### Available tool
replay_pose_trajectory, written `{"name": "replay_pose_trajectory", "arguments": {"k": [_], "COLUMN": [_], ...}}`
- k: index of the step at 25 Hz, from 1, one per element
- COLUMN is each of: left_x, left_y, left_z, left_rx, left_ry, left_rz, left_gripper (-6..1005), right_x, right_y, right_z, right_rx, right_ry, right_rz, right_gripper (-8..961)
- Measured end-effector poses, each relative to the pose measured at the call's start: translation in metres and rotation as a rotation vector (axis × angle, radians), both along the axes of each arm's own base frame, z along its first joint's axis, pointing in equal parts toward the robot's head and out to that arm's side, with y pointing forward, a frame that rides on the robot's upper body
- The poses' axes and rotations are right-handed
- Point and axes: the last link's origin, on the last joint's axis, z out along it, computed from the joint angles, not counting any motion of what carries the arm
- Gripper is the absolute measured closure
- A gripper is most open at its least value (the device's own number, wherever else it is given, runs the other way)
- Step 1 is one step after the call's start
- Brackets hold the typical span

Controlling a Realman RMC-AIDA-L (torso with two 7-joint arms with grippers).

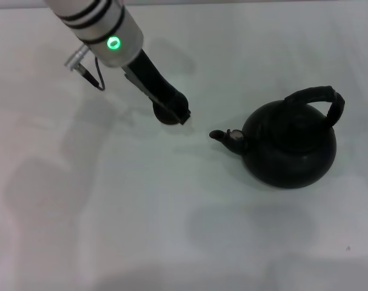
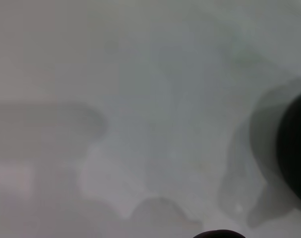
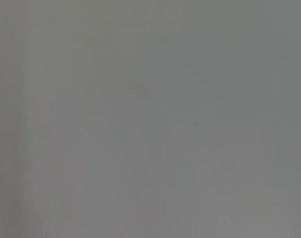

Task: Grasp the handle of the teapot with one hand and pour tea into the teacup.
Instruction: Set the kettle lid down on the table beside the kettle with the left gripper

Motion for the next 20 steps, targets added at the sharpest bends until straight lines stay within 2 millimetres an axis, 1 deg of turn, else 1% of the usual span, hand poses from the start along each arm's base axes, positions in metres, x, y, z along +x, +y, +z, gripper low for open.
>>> {"name": "replay_pose_trajectory", "arguments": {"k": [3, 10, 14, 20], "left_x": [-0.001, -0.006, -0.009, -0.015], "left_y": [-0.008, -0.021, -0.024, -0.023], "left_z": [-0.008, -0.018, -0.022, -0.026], "left_rx": [-0.034, -0.085, -0.092, -0.076], "left_ry": [0.015, 0.044, 0.070, 0.087], "left_rz": [0.004, 0.000, -0.002, -0.002], "left_gripper": [285, 286, 286, 286], "right_x": [0.001, 0.001, 0.001, 0.001], "right_y": [-0.001, -0.001, -0.001, -0.001], "right_z": [0.000, 0.000, 0.000, -0.001], "right_rx": [0.001, 0.001, 0.000, -0.003], "right_ry": [0.000, 0.001, 0.001, 0.001], "right_rz": [-0.002, -0.005, -0.006, -0.007], "right_gripper": [83, 83, 83, 83]}}
